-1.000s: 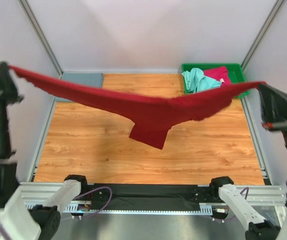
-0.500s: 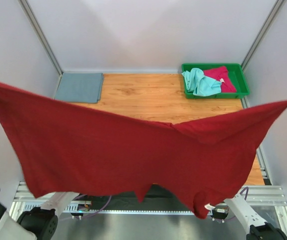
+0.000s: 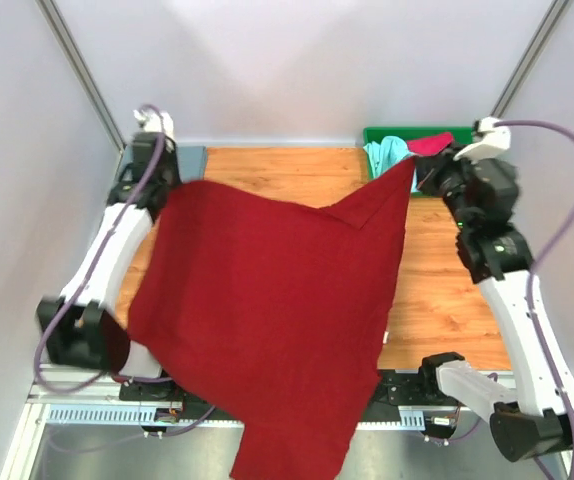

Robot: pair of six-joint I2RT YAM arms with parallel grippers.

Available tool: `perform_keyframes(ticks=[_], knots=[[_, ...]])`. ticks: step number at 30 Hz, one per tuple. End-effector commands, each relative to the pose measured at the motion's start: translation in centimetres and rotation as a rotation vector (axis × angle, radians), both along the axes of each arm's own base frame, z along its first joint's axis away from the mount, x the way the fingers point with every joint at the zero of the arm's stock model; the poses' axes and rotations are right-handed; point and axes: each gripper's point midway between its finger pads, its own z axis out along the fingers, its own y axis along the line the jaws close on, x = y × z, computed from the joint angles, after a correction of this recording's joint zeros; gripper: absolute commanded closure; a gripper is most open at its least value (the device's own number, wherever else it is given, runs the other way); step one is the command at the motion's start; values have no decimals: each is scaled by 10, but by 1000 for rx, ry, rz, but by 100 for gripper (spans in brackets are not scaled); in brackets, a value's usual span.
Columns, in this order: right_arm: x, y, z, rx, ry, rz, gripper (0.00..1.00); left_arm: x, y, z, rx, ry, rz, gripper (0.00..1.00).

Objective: Fold and stack the t-shirts
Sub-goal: Flatten the tshirt out

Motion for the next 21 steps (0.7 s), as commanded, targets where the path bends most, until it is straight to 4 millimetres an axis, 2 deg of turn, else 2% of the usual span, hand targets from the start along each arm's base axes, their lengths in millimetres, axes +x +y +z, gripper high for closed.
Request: perform_keyframes(ticks=[1, 3, 4, 5, 6, 7, 8, 9, 10, 11, 12, 14, 16, 18, 21], knots=[[26, -14, -28, -59, -34, -91, 100, 33, -4, -59, 16, 52, -18, 100], [45, -15, -55, -82, 6, -113, 100, 53, -8, -87, 18, 101, -28, 100], [60, -14, -84, -105, 67, -116, 100, 66, -9, -124, 33, 181, -34, 100], [69, -16, -97, -134, 96, -121, 100, 80, -7, -123, 38, 179, -24, 100], [75, -16, -106, -146, 119, -120, 100, 89, -5, -151, 48, 236, -11, 100], [81, -16, -115, -158, 138, -120, 100, 96, -5, -158, 45, 248, -11, 100], [92, -14, -132, -174, 175, -113, 100, 108, -3, -151, 39, 231, -7, 100], [96, -13, -137, -178, 186, -103, 100, 115, -2, -167, 41, 260, -8, 100], [101, -11, -142, -188, 199, -95, 100, 121, -3, -169, 35, 260, -19, 100], [107, -10, -151, -196, 218, -88, 100, 130, -4, -161, 32, 240, -28, 100], [111, -10, -156, -202, 230, -90, 100, 135, -3, -172, 36, 261, -30, 100], [119, -8, -168, -215, 265, -79, 100, 144, -2, -170, 37, 257, -34, 100], [122, -2, -172, -210, 276, -51, 100, 147, 4, -175, 43, 269, -6, 100], [124, 6, -174, -197, 288, -17, 100, 147, 12, -170, 38, 259, 32, 100], [126, 5, -169, -192, 294, -23, 100, 140, 19, -158, 9, 253, 59, 100]])
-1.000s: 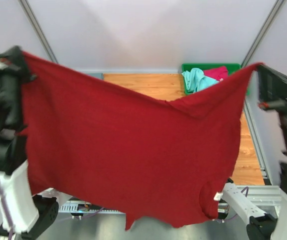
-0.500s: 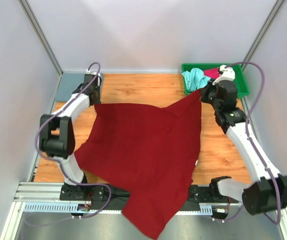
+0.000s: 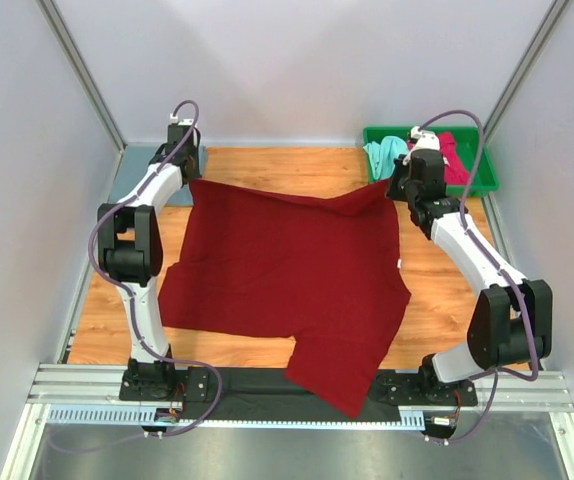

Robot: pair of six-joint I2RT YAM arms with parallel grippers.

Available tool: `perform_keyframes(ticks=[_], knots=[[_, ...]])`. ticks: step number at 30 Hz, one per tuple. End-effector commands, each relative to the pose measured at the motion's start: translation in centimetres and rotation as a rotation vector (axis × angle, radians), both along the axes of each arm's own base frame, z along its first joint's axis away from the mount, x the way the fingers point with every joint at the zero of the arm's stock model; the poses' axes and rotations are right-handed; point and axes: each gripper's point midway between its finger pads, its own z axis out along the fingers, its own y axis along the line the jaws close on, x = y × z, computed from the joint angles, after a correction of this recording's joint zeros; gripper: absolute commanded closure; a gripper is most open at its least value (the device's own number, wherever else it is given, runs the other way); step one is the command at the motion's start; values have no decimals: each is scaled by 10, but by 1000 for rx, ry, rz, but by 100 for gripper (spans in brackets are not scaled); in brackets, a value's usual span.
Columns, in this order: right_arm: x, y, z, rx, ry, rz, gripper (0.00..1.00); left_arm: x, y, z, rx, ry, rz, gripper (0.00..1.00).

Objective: Fold and stack the t-shirts
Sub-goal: Flatten the tshirt out

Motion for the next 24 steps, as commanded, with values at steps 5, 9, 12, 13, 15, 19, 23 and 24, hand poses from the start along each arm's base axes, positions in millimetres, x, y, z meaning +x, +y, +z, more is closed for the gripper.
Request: perform_keyframes(ticks=[5, 9, 12, 13, 15, 19, 23, 24], knots=[[14, -12, 100, 23, -208, -78, 100, -22, 28, 94, -14, -144, 131, 100], [0, -29, 189, 80, -376, -151, 100, -42, 14, 191, -102, -319, 79, 100], [-31, -33, 272, 121, -546, -143, 100, -76, 7, 281, -158, -487, 39, 100], [-42, -34, 290, 135, -589, -140, 100, -89, 5, 311, -172, -549, 24, 100], [-80, -39, 339, 159, -709, -131, 100, -128, 0, 370, -203, -682, -12, 100], [-159, -46, 398, 202, -895, -99, 100, -212, -4, 458, -234, -909, -75, 100], [-244, -54, 437, 246, -1077, -65, 100, -321, 1, 523, -217, -1142, -108, 100], [-277, -57, 449, 269, -1140, -50, 100, -339, 1, 530, -218, -1177, -116, 100]])
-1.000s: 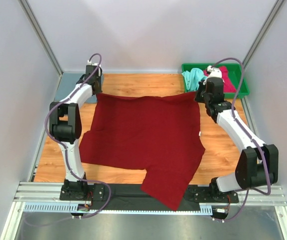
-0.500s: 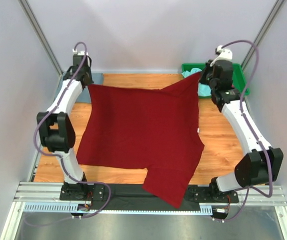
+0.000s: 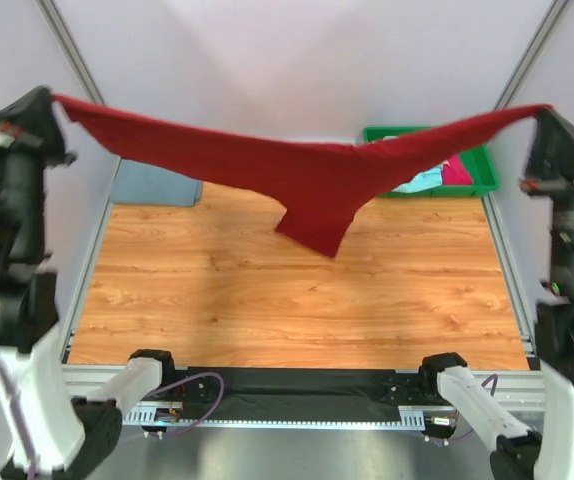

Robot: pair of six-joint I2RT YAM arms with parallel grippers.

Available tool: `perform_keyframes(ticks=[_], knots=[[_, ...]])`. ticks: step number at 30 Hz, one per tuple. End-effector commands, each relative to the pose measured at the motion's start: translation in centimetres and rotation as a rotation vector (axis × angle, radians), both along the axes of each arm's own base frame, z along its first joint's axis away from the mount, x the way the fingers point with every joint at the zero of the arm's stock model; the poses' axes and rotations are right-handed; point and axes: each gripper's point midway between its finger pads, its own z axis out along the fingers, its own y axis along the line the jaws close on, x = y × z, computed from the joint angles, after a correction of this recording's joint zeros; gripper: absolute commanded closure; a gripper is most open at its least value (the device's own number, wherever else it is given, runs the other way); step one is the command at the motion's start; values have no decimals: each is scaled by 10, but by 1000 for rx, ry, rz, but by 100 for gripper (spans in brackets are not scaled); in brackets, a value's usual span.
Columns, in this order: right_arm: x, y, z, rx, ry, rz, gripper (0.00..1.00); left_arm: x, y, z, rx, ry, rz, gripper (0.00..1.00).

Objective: Fold and stack the t-shirts
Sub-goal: Flatten the tshirt out

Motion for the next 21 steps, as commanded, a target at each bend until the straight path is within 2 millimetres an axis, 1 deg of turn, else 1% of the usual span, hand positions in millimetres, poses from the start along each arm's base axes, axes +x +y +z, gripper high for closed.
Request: perform_keyframes(ticks=[1, 2, 4, 5, 6, 8, 10, 11, 13, 14, 15, 16, 17, 18, 19, 20, 21], knots=[[-63, -6, 34, 30, -163, 30, 100, -55, 0, 21, 6, -100, -17, 100], [-79, -5, 39, 30, -191, 46, 100, -84, 1, 30, 4, -154, -17, 100], [-116, -9, 53, 35, -262, 57, 100, -114, 3, 41, 1, -209, -10, 100], [-126, -8, 56, 31, -280, 67, 100, -133, 5, 46, 3, -239, -4, 100], [-145, -9, 65, 29, -319, 74, 100, -151, 8, 53, 1, -269, 6, 100], [-158, -7, 71, 30, -343, 103, 100, -172, 11, 61, 5, -309, 19, 100], [-164, -5, 77, 39, -361, 122, 100, -188, 16, 70, -6, -349, 45, 100], [-162, -5, 79, 39, -361, 126, 100, -187, 18, 71, -2, -349, 59, 100], [-153, -3, 80, 42, -347, 126, 100, -183, 26, 73, -15, -344, 98, 100], [-133, -1, 77, 40, -310, 124, 100, -170, 27, 71, -6, -317, 111, 100], [-123, 1, 74, 41, -290, 128, 100, -158, 29, 68, -5, -293, 118, 100], [-108, 3, 70, 43, -264, 128, 100, -140, 29, 60, 2, -252, 127, 100], [-78, 8, 58, 37, -205, 125, 100, -117, 29, 52, 16, -201, 138, 100], [-59, 11, 48, 33, -166, 129, 100, -100, 29, 42, 24, -159, 145, 100], [-43, 13, 40, 31, -136, 126, 100, -70, 27, 19, 42, -78, 145, 100], [-28, 16, 31, 27, -110, 125, 100, -47, 26, 2, 50, -21, 147, 100], [7, 22, 2, 32, -24, 132, 100, -30, 23, -11, 60, 17, 138, 100]])
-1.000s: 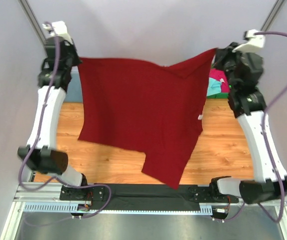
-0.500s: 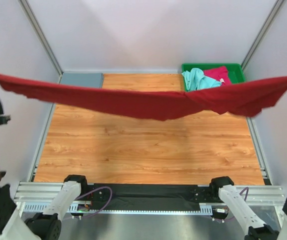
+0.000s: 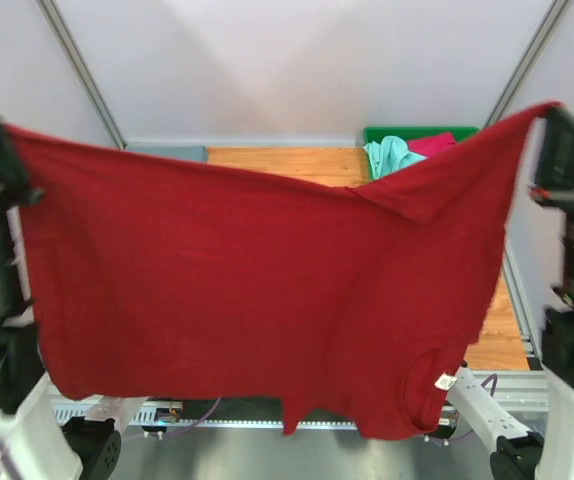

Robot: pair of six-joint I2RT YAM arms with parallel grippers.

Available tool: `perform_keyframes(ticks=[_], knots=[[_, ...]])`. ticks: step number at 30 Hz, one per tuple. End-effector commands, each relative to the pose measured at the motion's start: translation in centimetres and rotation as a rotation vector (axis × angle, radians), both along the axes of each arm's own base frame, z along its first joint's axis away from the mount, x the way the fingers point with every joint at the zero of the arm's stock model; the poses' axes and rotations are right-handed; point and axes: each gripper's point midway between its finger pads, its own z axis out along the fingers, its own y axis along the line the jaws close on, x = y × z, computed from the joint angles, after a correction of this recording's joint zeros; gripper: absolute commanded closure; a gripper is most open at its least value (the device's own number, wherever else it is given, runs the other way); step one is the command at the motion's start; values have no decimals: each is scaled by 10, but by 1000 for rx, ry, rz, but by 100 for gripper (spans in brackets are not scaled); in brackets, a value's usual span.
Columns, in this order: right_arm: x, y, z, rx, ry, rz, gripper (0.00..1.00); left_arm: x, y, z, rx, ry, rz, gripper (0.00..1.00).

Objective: Fold and stack the t-shirts
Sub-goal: Flatten the tshirt out

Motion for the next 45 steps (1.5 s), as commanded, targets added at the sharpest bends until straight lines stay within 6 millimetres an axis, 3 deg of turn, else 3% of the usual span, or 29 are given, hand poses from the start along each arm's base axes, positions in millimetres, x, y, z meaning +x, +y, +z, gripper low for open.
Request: perform_keyframes(ticks=[1, 2, 3, 4, 6, 7, 8, 10, 11, 13, 14, 15, 16, 17, 18, 19, 20, 21, 22, 26, 35, 40, 45], knots=[[114, 16, -67, -12, 241, 1, 100, 136, -3, -99, 56, 370, 44, 100], [132, 20, -86, -18, 288, 5, 100, 154, -5, -119, 60, 417, 41, 100], [160, 23, -118, -22, 377, -1, 100, 170, -6, -140, 71, 462, 39, 100], [175, 24, -135, -35, 411, -10, 100, 196, -8, -182, 81, 545, 39, 100], [199, 25, -167, -35, 473, -24, 100, 231, -5, -236, 82, 660, 68, 100], [226, 27, -211, -69, 558, -44, 100, 250, -6, -277, 90, 728, 65, 100], [236, 26, -223, -65, 566, -62, 100, 271, -8, -317, 111, 814, 66, 100], [270, 28, -281, -103, 669, -87, 100, 295, -6, -373, 97, 899, 79, 100], [280, 29, -300, -111, 702, -89, 100, 313, -7, -413, 112, 981, 76, 100], [297, 30, -329, -115, 742, -94, 100, 334, -4, -447, 104, 1017, 94, 100], [312, 34, -355, -141, 793, -90, 100, 348, -2, -482, 103, 1093, 98, 100], [319, 36, -366, -147, 817, -87, 100, 359, -1, -488, 102, 1101, 102, 100], [327, 38, -381, -156, 846, -84, 100, 369, 0, -518, 104, 1163, 104, 100], [338, 41, -404, -172, 893, -77, 100, 376, 0, -528, 101, 1180, 93, 100], [344, 43, -414, -176, 914, -69, 100, 387, 0, -528, 102, 1179, 91, 100], [348, 45, -421, -181, 926, -60, 100, 393, 1, -548, 103, 1220, 94, 100], [352, 50, -423, -185, 930, -43, 100, 397, 3, -555, 100, 1234, 102, 100], [358, 51, -439, -191, 962, -37, 100, 403, 7, -554, 96, 1235, 114, 100], [360, 54, -442, -194, 971, -29, 100, 405, 9, -566, 92, 1256, 117, 100], [364, 64, -447, -225, 998, 15, 100, 406, 13, -575, 89, 1292, 116, 100], [348, 50, -437, -244, 1062, -52, 100, 381, 8, -573, 76, 1361, 78, 100], [339, 45, -450, -255, 1153, -59, 100, 371, 11, -563, 54, 1374, 99, 100], [337, 44, -462, -230, 1204, -59, 100, 378, 11, -548, 25, 1364, 95, 100]])
